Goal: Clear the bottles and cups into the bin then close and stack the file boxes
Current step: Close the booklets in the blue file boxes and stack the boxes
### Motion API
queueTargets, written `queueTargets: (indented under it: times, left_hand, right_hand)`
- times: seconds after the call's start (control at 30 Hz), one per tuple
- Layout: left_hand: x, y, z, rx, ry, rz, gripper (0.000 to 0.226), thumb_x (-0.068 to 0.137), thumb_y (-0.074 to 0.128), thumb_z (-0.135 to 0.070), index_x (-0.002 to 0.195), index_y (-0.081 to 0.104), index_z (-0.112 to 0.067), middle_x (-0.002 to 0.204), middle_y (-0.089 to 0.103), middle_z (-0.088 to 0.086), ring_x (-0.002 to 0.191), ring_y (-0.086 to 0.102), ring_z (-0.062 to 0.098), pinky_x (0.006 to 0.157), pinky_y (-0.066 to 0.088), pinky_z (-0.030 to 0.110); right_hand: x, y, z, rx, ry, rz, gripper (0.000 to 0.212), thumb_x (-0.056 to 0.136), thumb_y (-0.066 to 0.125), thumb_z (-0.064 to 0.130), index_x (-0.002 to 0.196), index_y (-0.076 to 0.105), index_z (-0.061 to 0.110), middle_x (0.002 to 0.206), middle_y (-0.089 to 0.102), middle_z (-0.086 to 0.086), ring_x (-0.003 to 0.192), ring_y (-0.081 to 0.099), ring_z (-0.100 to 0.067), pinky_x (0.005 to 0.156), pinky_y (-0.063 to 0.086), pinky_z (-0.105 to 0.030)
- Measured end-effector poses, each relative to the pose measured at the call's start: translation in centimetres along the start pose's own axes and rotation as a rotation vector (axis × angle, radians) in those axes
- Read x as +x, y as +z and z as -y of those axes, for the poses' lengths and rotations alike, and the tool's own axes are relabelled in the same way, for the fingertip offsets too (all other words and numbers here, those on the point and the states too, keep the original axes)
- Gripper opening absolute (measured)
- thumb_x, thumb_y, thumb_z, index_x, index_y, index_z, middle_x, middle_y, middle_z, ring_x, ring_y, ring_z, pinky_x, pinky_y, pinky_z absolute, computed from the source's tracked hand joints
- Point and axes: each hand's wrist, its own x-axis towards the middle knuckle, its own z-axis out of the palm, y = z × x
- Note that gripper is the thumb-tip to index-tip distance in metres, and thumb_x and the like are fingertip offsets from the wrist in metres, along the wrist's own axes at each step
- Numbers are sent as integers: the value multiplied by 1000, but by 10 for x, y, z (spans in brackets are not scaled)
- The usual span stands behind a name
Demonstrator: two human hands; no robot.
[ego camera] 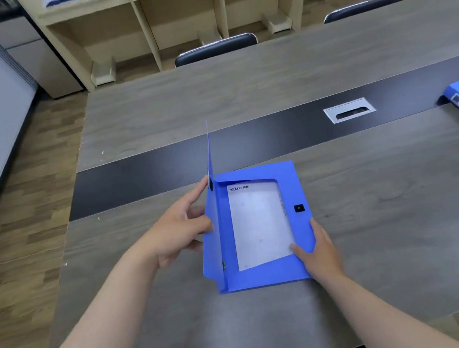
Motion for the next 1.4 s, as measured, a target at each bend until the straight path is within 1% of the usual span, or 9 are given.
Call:
queueTargets:
  times: [0.17, 0.33, 0.5, 0.7, 0.83, 0.93, 1.13, 1.3, 1.4]
  left_hand:
    - [48, 97, -25, 187, -57, -18, 80, 86, 57, -13, 146, 34, -60, 127, 58, -8, 101, 68, 6, 66, 62, 29]
    - [101, 165, -18, 645, -75, -33, 62, 82, 55, -34, 140, 42, -53, 84, 57, -13, 87, 61, 21, 76, 57, 33]
    - [144, 209, 8, 990, -139, -10, 34, 82, 54, -37, 115, 53, -28, 106, 65, -1, 104, 61, 30, 76, 48, 34]
    - [168, 248, 26, 1318, -148, -61, 75, 91, 53, -32, 157, 23, -14, 124, 61, 8, 116, 59, 32, 77, 42, 34]
    - [171, 262, 37, 1401, -209, -78, 86, 93, 52, -27, 161, 4, -9, 125, 62, 10, 128, 52, 38, 92, 53, 41]
    - [173, 266, 45, 1429, -237, -74, 88, 93, 54, -24, 160, -1, -8, 121, 64, 9, 136, 44, 45, 84, 58, 44]
    - [161, 238, 34, 1293, -153, -140, 75, 94, 48, -60, 157, 21, -31, 128, 62, 4, 121, 58, 32, 78, 42, 35]
    - [134, 164, 66, 382, -45, -474, 64, 89, 67, -53, 146, 45, -38, 131, 61, -12, 126, 55, 12, 105, 43, 32]
    - [118, 120, 107, 186, -17, -764, 73, 86, 76, -41, 150, 44, -29, 148, 46, -7, 139, 41, 12, 115, 36, 36]
  right_hand:
    - [9, -11, -11, 119, -37, 28, 51, 105, 44, 26, 155, 34, 22, 162, 33, 8, 147, 34, -11, 115, 27, -24]
    - [21, -24, -15, 265, 34, 76, 44, 107, 35, 37, 147, 51, 26, 151, 48, 13, 140, 43, -8, 115, 30, -25]
    - [46, -43, -25, 596, 195, 227, 59, 105, 26, 54, 134, 63, 18, 135, 64, 3, 127, 58, -13, 110, 44, -33]
    - [63, -59, -34, 699, 246, 334, 63, 109, 19, 43, 139, 54, 1, 137, 61, -13, 129, 57, -23, 106, 44, -29]
    - [69, -58, -40, 703, 246, 395, 62, 109, 18, 42, 138, 55, 1, 137, 61, -15, 121, 59, -19, 82, 52, -12]
    - [70, -62, -39, 708, 244, 417, 61, 110, 19, 40, 140, 53, -1, 137, 60, -15, 131, 55, -23, 88, 51, -16]
    - [71, -64, -32, 591, 200, 381, 52, 108, 31, 44, 127, 61, 7, 124, 66, -7, 119, 61, -21, 104, 44, -30]
    - [68, -58, -30, 251, 35, 251, 46, 97, 60, 34, 137, 55, 12, 126, 63, 1, 110, 61, -13, 97, 47, -28]
    - [65, -50, -29, 147, 2, 194, 62, 94, 65, 38, 145, 46, 9, 138, 52, -6, 118, 60, -17, 104, 48, -37]
